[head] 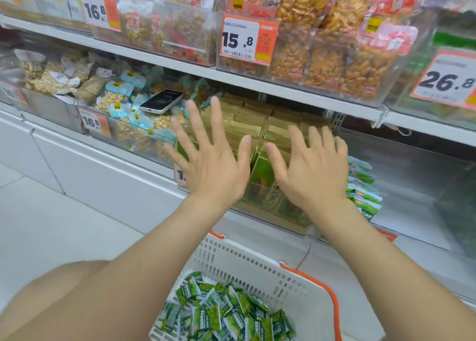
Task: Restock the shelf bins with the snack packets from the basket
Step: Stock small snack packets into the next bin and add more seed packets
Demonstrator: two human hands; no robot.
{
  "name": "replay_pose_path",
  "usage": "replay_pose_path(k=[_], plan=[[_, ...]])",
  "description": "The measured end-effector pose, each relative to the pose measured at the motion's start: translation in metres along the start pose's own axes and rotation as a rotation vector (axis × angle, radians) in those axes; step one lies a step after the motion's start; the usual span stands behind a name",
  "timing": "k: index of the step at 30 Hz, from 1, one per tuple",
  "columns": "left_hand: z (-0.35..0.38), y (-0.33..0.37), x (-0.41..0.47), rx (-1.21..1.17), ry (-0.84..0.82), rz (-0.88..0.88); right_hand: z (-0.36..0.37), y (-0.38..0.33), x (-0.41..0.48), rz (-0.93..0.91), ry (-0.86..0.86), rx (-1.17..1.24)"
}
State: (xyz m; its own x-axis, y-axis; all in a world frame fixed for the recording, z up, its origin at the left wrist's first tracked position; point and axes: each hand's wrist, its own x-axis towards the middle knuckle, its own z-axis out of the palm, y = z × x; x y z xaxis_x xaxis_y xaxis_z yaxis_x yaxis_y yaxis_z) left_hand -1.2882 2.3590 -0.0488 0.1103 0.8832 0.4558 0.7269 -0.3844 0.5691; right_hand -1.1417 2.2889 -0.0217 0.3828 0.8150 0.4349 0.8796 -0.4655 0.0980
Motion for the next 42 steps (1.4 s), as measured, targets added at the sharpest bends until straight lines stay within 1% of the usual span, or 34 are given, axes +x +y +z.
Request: replay_pose_path(k=[1, 2, 3, 5, 7, 9, 11, 14, 17, 23, 25, 28, 29, 30, 33, 35, 37, 39, 42], plan=[[0.003, 0.001, 0.001, 0.101, 0.047, 0.130, 0.001, 0.007, 0.003, 0.012, -0.025, 0.015], [0.006, 0.001, 0.003, 0.169, 0.042, 0.227, 0.003, 0.012, 0.007, 0.001, -0.047, 0.043], [0.008, 0.001, 0.005, 0.208, -0.008, 0.293, 0.006, 0.015, 0.012, -0.031, -0.072, 0.082], [0.013, 0.003, 0.010, 0.247, -0.117, 0.362, 0.010, 0.022, 0.024, -0.103, -0.131, 0.172], [0.014, 0.005, 0.014, 0.247, -0.117, 0.385, 0.017, 0.029, 0.036, -0.133, -0.188, 0.248], [0.015, 0.006, 0.019, 0.273, -0.074, 0.402, 0.022, 0.031, 0.043, -0.135, -0.227, 0.267], [0.017, 0.006, 0.022, 0.313, -0.080, 0.402, 0.024, 0.028, 0.044, -0.145, -0.243, 0.248], [0.025, 0.008, 0.024, 0.341, -0.159, 0.358, 0.023, 0.024, 0.038, -0.189, -0.199, 0.218], [0.031, 0.008, 0.025, 0.341, -0.175, 0.345, 0.025, 0.029, 0.041, -0.208, -0.195, 0.242], [0.026, 0.000, 0.025, 0.302, -0.226, 0.379, 0.025, 0.022, 0.035, -0.140, -0.196, 0.167], [0.020, 0.000, 0.020, 0.268, -0.167, 0.385, 0.017, 0.023, 0.029, -0.110, -0.121, 0.111], [0.014, -0.001, 0.023, 0.219, -0.035, 0.337, 0.005, 0.016, 0.019, -0.114, 0.111, 0.130], [0.013, -0.003, 0.026, 0.225, -0.025, 0.302, 0.004, 0.011, 0.017, -0.130, 0.169, 0.155], [0.012, -0.006, 0.030, 0.240, -0.039, 0.267, 0.005, 0.007, 0.017, -0.146, 0.179, 0.172], [0.015, -0.015, 0.041, 0.280, -0.113, 0.237, 0.015, -0.002, 0.027, -0.145, 0.013, 0.217], [0.018, -0.017, 0.047, 0.290, -0.151, 0.264, 0.022, -0.004, 0.034, -0.134, -0.037, 0.195], [0.019, -0.018, 0.054, 0.301, -0.199, 0.265, 0.028, -0.011, 0.035, -0.138, -0.046, 0.115], [0.020, -0.022, 0.058, 0.327, -0.225, 0.257, 0.030, -0.017, 0.031, -0.198, -0.015, 0.066], [0.019, -0.024, 0.058, 0.338, -0.229, 0.257, 0.032, -0.013, 0.027, -0.291, 0.034, 0.116]])
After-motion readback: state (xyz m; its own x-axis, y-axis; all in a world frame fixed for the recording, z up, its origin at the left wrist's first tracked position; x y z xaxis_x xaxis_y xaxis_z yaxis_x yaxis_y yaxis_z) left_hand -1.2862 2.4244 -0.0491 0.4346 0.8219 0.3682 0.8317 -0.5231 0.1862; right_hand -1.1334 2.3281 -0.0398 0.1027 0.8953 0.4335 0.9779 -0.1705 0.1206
